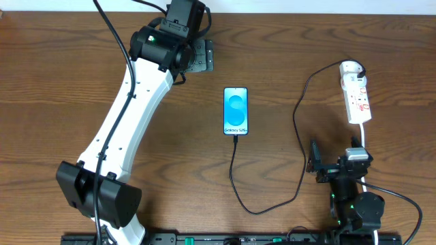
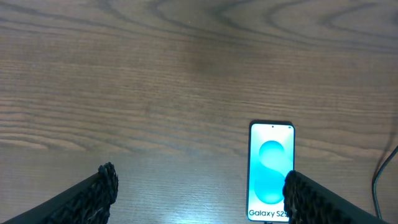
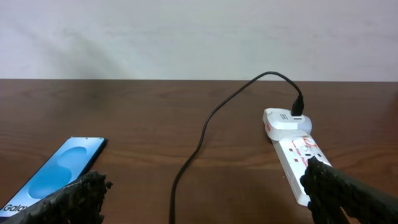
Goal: Plug charger to phone and switch on socket
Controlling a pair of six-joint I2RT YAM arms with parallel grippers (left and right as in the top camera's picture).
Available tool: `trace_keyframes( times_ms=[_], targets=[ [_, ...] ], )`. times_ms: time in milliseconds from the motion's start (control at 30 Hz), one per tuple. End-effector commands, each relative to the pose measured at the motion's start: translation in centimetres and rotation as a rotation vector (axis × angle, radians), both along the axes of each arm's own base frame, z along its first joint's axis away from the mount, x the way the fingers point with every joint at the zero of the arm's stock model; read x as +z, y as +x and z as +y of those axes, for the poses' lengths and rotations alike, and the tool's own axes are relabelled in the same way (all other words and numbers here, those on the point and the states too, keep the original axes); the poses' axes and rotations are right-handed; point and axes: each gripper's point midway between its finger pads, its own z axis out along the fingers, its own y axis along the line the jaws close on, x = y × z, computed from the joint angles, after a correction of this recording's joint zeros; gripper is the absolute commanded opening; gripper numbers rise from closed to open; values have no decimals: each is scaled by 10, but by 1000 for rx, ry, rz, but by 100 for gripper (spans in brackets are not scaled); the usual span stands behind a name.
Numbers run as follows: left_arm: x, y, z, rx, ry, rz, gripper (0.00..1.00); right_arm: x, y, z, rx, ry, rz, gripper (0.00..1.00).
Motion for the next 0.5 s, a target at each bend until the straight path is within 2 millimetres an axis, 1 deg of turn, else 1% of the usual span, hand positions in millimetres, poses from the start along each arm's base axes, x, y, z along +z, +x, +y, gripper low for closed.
trace_keyframes(
  times_ms=[0,467],
  targets=[
    [-2,2,5,16,19,1,87,-1,0,-1,-23,15,4,99],
    [-2,2,5,16,19,1,87,-2,0,-1,-19,-23,2,99]
  ],
)
